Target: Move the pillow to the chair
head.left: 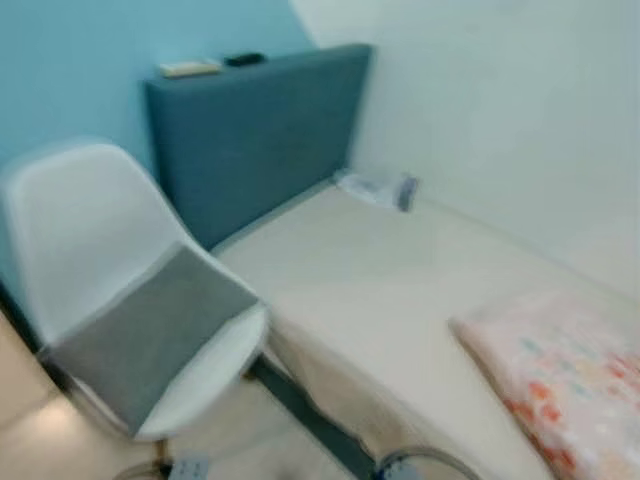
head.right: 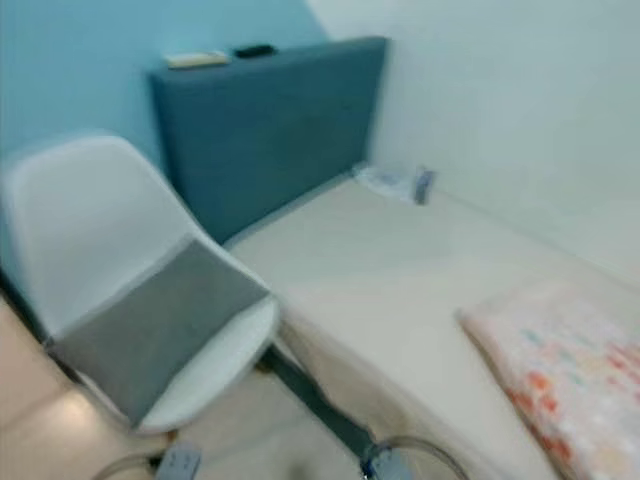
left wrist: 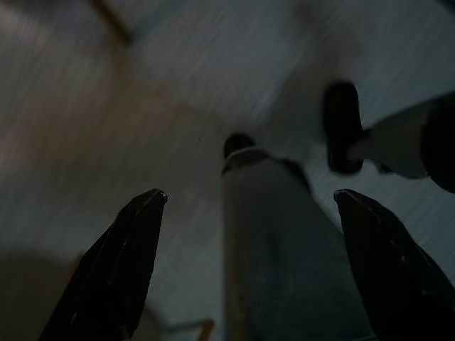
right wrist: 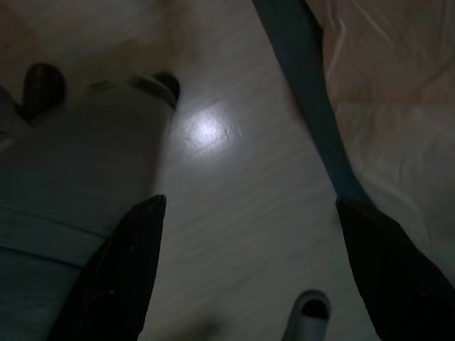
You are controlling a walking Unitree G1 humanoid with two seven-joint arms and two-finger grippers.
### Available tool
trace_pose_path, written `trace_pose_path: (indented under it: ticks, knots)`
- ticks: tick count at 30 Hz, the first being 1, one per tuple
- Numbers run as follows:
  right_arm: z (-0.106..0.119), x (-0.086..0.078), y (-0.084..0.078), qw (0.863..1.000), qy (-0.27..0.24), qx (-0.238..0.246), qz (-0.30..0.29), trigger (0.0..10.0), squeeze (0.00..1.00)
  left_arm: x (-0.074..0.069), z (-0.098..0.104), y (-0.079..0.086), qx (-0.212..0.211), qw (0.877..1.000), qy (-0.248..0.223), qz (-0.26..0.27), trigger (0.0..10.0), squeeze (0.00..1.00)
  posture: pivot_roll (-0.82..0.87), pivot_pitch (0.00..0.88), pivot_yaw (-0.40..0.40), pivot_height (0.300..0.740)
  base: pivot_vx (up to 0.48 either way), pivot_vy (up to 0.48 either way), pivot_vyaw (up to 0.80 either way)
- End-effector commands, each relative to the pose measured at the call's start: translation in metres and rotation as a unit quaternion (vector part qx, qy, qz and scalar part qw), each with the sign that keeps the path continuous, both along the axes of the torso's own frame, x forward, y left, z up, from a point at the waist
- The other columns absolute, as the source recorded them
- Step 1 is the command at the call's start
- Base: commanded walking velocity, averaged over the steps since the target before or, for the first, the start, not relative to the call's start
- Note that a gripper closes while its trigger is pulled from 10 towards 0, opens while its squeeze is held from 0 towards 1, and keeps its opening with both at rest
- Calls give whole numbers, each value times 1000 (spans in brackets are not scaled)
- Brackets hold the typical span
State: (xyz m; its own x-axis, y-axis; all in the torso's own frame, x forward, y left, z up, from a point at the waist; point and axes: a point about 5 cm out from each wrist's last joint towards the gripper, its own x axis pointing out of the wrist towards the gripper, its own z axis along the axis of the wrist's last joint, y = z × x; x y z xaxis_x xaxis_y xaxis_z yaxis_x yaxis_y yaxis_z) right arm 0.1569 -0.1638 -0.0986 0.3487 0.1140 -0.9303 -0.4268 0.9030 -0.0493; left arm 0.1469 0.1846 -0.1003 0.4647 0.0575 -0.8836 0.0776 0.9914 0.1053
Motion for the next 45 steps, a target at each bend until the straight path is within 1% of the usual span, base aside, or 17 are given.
trace_pose_path:
  ticks: [1,9,17,21,25,27,30,32,33,34,37,45]
  knots:
    - [-2,-5,3,1000,12,3,9,10000,0,-2,-1,-2,1,1000,4,-6,10000,0,144,0,-95,740,0,0,-763]
    - [-3,-6,2,1000,14,-1,6,10000,0,-3,-1,-2,4,1000,5,-10,10000,0,140,0,-91,740,0,0,-763]
    - [-2,-6,-2,1000,8,-8,-10,10000,0,-1,0,-3,6,1000,-3,-10,10000,0,134,0,-86,740,0,0,-763]
    - [-2,-5,-4,1000,2,-12,-19,10000,0,0,0,-2,8,1000,-6,-6,10000,0,133,0,-86,740,0,0,-763]
    - [0,0,-8,999,-13,-13,-41,10000,0,4,2,0,13,1000,-16,-4,10000,0,129,0,-85,740,0,0,-763]
    - [2,5,-8,997,-25,-4,-68,10000,0,7,3,1,17,1000,-24,-2,10000,0,126,0,-84,740,0,0,-763]
    - [4,9,-8,996,-33,3,-84,10000,0,9,4,1,20,999,-28,-1,10000,0,125,0,-84,740,0,0,-763]
    - [7,16,-7,991,-44,24,-121,10000,0,11,5,2,21,999,-34,1,10000,0,125,0,-83,740,0,0,-763]
    - [7,16,-7,991,-44,24,-121,10000,0,11,5,2,21,999,-34,1,10000,0,125,0,-83,740,0,0,-763]
    - [8,19,-6,988,-48,38,-144,10000,0,12,6,1,20,999,-36,0,10000,0,125,0,-82,740,0,0,-763]
    - [10,23,-5,985,-52,47,-155,10000,0,13,6,1,17,999,-37,0,10000,0,124,0,-80,740,0,0,-763]
    - [10,24,-6,985,-55,49,-154,10000,0,13,6,-1,8,999,-38,0,10000,0,124,0,-82,740,0,0,-763]
